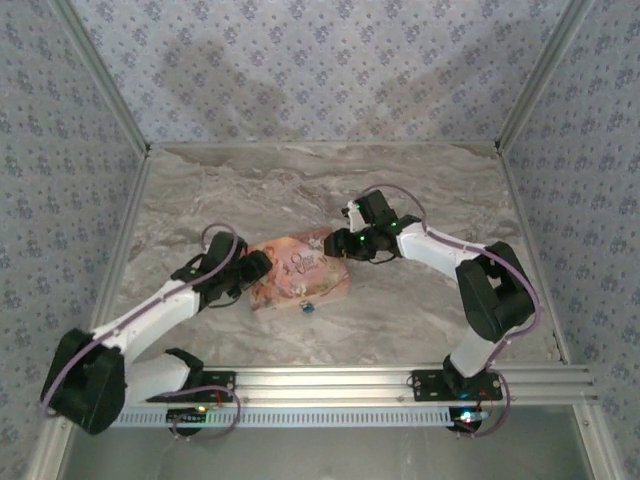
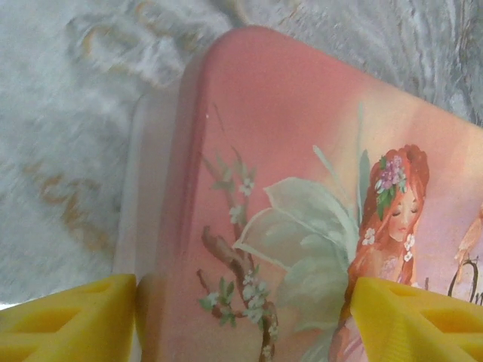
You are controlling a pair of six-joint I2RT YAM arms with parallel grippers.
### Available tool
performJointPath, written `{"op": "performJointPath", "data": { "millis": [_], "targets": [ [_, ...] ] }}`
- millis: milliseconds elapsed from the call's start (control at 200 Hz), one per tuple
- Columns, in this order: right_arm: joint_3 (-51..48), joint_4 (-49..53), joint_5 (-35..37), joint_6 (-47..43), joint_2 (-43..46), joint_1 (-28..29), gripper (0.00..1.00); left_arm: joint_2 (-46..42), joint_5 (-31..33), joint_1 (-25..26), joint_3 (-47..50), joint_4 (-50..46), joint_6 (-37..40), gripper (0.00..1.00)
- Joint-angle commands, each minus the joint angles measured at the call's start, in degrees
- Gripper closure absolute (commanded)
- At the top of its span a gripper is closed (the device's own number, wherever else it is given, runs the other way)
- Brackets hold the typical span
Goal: Unlock the padlock with the key
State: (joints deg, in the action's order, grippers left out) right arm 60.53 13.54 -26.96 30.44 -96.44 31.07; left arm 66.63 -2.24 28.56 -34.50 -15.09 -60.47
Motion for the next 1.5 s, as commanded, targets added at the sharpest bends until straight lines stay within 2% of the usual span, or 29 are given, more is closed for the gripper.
{"op": "performJointPath", "data": {
  "millis": [0,315,550,760,1074,1329,1494],
  "targets": [
    [1.3,-0.4,-2.5,0.7,-1.6,0.1,0.46,8.1,-4.9,1.0,-5.8,7.7,3.3,0.28],
    [1.4,0.9,-0.3,-0.4,-1.0,-7.3,0.46,30.5,-10.3,2.6,-27.2,8.2,7.5,0.32],
    [1.0,0.9,-0.3,-0.2,-0.2,-11.6,0.46,39.7,-11.6,4.7,-37.2,5.5,8.4,0.32],
    [3.2,0.9,-1.1,-0.1,-1.5,-10.5,0.45,36.5,-9.3,4.3,-33.6,5.2,7.8,0.31],
    [6.4,0.2,-0.6,1.4,-5.0,-6.2,0.45,28.3,-8.0,-0.1,-23.6,6.2,8.0,0.29],
    [6.6,1.7,1.5,1.2,-4.1,-5.6,0.43,27.5,-8.0,-2.0,-24.3,4.4,11.1,0.26],
    [5.9,3.4,3.1,0.8,-2.2,-6.3,0.37,28.1,-7.6,-2.6,-26.0,3.1,12.7,0.23]
  ]
}}
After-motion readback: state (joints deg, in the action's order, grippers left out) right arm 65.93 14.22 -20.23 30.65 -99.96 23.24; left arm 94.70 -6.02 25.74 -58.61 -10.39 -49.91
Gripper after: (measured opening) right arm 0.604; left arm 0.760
